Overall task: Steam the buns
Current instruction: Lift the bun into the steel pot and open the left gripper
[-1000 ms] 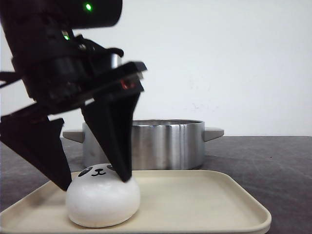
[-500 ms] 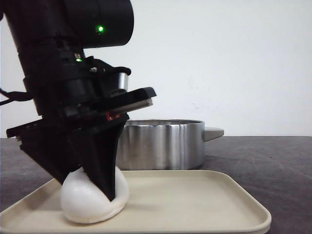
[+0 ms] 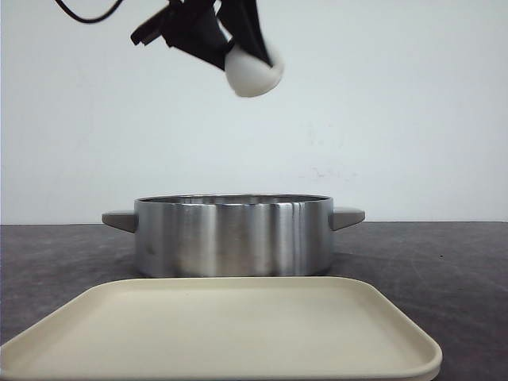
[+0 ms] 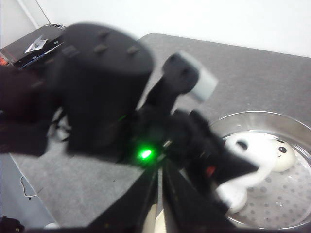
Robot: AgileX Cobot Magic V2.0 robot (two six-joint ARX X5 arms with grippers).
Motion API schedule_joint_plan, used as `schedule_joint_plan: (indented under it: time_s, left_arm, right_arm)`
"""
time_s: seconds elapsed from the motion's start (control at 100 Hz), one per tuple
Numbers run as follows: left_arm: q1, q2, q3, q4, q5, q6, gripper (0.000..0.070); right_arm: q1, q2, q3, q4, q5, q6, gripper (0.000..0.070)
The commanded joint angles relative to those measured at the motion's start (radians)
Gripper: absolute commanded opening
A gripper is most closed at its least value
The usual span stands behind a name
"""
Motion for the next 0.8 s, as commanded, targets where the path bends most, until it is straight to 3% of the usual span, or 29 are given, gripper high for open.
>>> schedule_joint_plan:
  time_s: [0.0, 0.29, 0.36, 0.43, 0.54, 0.59, 0.69, 0.79]
  left_arm:
    - [0.01, 0.051, 0.014, 0.014, 0.02, 0.024, 0.001]
    - [0.074, 0.219, 0.014, 0.035, 0.08, 0.024, 0.0011]
    - [0.075, 0.245, 0.014, 0.036, 0.081, 0.024, 0.0043]
    - [0.075, 0.264, 0.014, 0.039, 0.081, 0.024, 0.0144]
    - [0.075, 0.281, 0.014, 0.035, 0.081, 0.024, 0.041]
    - [0.075, 0.28, 0.014, 0.031, 0.081, 0.024, 0.0491]
    - [0.075, 0.275, 0.014, 0.031, 0.082, 0.023, 0.0556]
    - [0.075, 0.251, 0.014, 0.012, 0.082, 0.023, 0.0558]
  right_arm:
    - [0.011, 0.008, 0.018, 0.012, 0.001, -0.001, 0.0008]
    - [0.011, 0.008, 0.018, 0.003, 0.001, -0.009, 0.0008]
    - [0.011, 0.008, 0.018, -0.004, 0.001, -0.009, 0.0008]
    - [0.011, 0.008, 0.018, -0.009, 0.001, -0.009, 0.0008]
    - [0.011, 0.008, 0.018, -0.015, 0.001, -0.009, 0.0008]
    - [0.011, 0.008, 0.018, -0.02, 0.001, -0.01, 0.0008]
    - [0.011, 0.008, 0.018, -0.029, 0.006, -0.026, 0.0008]
    - [0.011, 0.008, 0.018, -0.034, 0.013, -0.037, 0.0008]
